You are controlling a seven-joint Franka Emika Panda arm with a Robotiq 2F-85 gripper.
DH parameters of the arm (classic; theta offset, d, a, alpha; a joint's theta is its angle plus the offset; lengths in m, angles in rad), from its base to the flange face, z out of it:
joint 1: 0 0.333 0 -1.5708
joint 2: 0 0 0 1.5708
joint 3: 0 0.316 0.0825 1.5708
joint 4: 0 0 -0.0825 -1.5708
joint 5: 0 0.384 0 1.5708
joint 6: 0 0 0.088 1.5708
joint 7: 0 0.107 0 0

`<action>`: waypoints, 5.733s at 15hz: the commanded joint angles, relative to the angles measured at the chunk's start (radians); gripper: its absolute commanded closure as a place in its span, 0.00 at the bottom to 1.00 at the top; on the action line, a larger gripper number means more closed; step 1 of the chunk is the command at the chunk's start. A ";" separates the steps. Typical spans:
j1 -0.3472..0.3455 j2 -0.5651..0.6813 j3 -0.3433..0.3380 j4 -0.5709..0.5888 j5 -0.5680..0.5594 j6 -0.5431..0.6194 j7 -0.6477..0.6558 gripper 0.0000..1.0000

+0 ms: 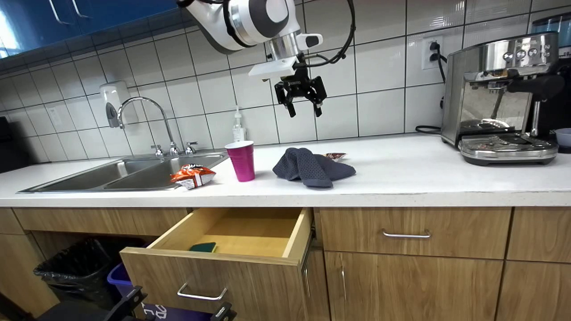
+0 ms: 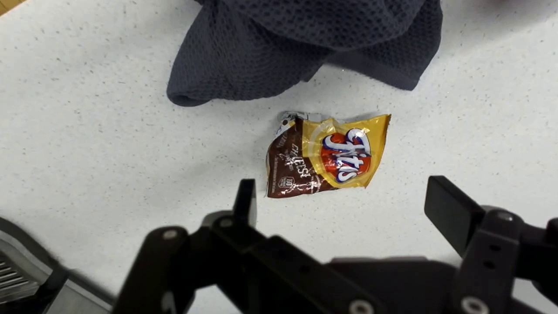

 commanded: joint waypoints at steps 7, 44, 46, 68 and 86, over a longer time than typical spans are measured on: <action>-0.006 0.171 0.007 0.240 0.024 -0.134 0.228 0.00; 0.017 0.411 -0.023 0.473 0.106 -0.196 0.726 0.00; 0.017 0.433 -0.024 0.506 0.102 -0.223 0.774 0.00; -0.003 0.673 -0.030 0.806 0.086 -0.351 0.982 0.00; -0.022 0.736 -0.023 0.928 0.085 -0.452 0.992 1.00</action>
